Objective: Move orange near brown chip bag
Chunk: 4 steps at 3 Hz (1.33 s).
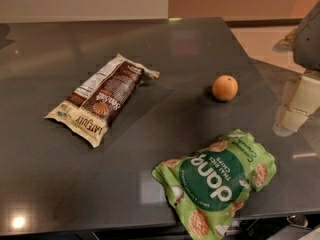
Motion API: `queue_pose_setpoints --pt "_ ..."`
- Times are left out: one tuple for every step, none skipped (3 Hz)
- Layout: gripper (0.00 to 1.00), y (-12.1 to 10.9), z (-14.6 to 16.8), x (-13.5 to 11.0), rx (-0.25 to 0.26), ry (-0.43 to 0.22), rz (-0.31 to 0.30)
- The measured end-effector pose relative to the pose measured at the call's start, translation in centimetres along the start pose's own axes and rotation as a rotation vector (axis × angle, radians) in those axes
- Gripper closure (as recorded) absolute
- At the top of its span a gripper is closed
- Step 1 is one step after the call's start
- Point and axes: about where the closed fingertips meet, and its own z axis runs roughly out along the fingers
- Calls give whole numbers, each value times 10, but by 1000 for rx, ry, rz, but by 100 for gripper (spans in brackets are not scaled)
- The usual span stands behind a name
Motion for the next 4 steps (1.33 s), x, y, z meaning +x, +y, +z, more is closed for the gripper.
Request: queue_pose_setpoints --pt "0 -2 -2 -2 -3 -7 0" --pt "0 -22 8 -4 -11 -43 14" --pt "0 -51 30 -7 -32 -90 28" --pt "0 -77 55 -11 -48 -123 32"
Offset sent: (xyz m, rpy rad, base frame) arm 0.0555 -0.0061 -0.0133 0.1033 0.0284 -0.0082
